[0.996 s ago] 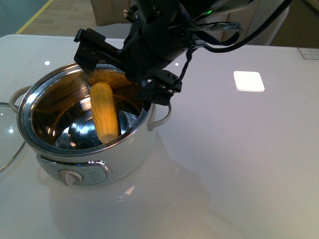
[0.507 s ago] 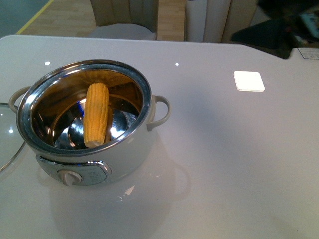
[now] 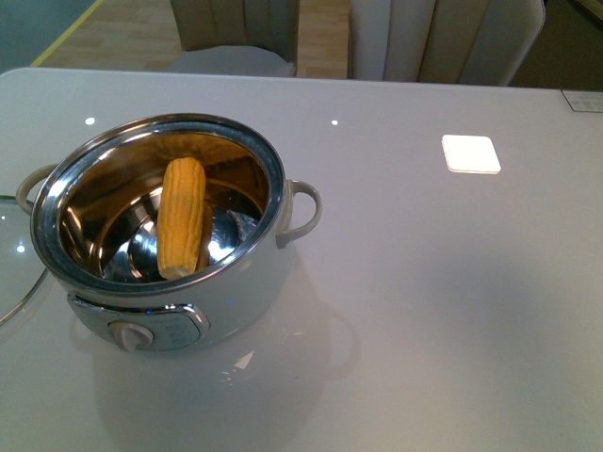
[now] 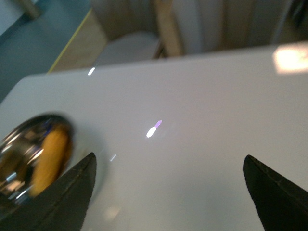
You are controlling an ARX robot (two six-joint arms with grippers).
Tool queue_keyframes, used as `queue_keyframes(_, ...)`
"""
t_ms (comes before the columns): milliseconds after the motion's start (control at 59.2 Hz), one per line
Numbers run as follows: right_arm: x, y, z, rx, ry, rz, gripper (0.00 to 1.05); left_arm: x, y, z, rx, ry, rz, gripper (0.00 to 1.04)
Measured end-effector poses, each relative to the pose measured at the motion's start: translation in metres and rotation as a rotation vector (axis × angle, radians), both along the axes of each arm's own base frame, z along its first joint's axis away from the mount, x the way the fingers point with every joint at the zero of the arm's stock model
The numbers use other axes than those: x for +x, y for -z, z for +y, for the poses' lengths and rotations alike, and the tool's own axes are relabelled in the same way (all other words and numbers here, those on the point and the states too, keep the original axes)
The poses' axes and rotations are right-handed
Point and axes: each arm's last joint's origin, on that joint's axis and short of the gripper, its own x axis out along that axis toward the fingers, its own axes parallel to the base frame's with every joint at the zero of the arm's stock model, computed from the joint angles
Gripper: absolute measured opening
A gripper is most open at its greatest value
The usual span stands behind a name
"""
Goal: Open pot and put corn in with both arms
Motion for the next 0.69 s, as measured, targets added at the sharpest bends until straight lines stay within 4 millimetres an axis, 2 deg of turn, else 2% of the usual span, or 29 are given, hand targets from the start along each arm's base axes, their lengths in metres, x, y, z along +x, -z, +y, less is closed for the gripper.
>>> queue_keyframes(84,-0.008,0.011,-0.004,-0.126,0.143,-0.222,0.73,0.000,0.000,0.000,0.000,0.000,0.000,0.98)
queue_keyframes(169,-0.017,0.014,-0.007,-0.158,0.168,-0.309,0.59,0.000,0.000,0.000,0.000,-0.001,0.000,0.98)
queue_keyframes(338,-0.030,0.024,-0.018,-0.184,0.171,-0.322,0.30,0.000,0.000,0.000,0.000,-0.001,0.000,0.98)
queue_keyframes(507,-0.041,0.033,-0.018,-0.199,0.162,-0.325,0.02,0.000,0.000,0.000,0.000,-0.001,0.000,0.98)
queue_keyframes(692,-0.051,0.040,-0.018,-0.199,0.163,-0.324,0.02,0.000,0.000,0.000,0.000,0.000,0.000,0.98)
